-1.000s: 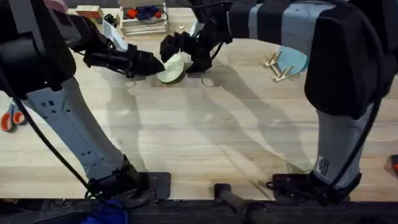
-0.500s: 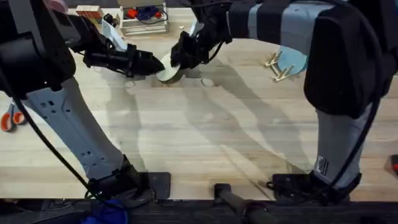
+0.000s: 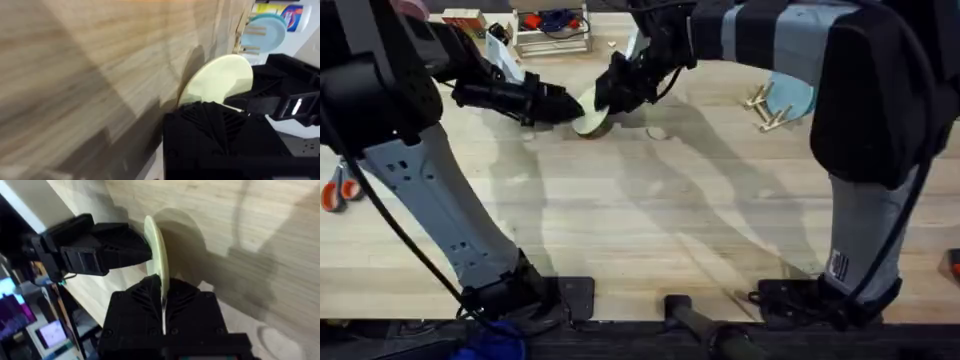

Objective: Pick up the plates from the table one by one and place each into a slot on the dish rack.

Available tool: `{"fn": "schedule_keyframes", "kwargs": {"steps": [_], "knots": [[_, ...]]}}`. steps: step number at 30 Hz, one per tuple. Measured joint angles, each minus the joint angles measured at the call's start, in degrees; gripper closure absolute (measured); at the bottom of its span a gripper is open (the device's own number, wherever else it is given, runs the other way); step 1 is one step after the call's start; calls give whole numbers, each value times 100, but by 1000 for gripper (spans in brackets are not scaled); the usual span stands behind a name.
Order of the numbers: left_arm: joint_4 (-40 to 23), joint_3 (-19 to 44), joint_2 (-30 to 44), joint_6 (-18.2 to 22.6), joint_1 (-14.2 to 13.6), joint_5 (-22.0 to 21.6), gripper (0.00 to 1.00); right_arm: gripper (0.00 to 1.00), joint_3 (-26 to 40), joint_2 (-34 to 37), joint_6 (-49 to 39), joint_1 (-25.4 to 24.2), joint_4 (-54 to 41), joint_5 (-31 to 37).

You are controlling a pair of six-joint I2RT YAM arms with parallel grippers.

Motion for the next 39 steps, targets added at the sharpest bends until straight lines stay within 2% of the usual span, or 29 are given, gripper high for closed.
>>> {"fn": "schedule_keyframes", "kwargs": {"steps": [4, 9, 16, 26, 39], "knots": [[-229, 0, -24, 188, -7, -239, 961, 971, 0, -9, -344, -37, -286, -102], [-514, -29, -348, 192, -22, -829, 961, 971, 0, -314, -839, -42, -927, 142], [-924, -35, -1609, 213, -22, -1363, 961, 971, 109, -760, -1567, -53, -1928, 987], [-1532, -35, -3187, 203, -22, -1973, 960, 970, 158, -1703, -2378, -55, -2681, 1932], [-1898, -35, -5363, -459, -22, -2830, 962, 970, 190, -3002, -3263, -55, -3974, 3436]]}}
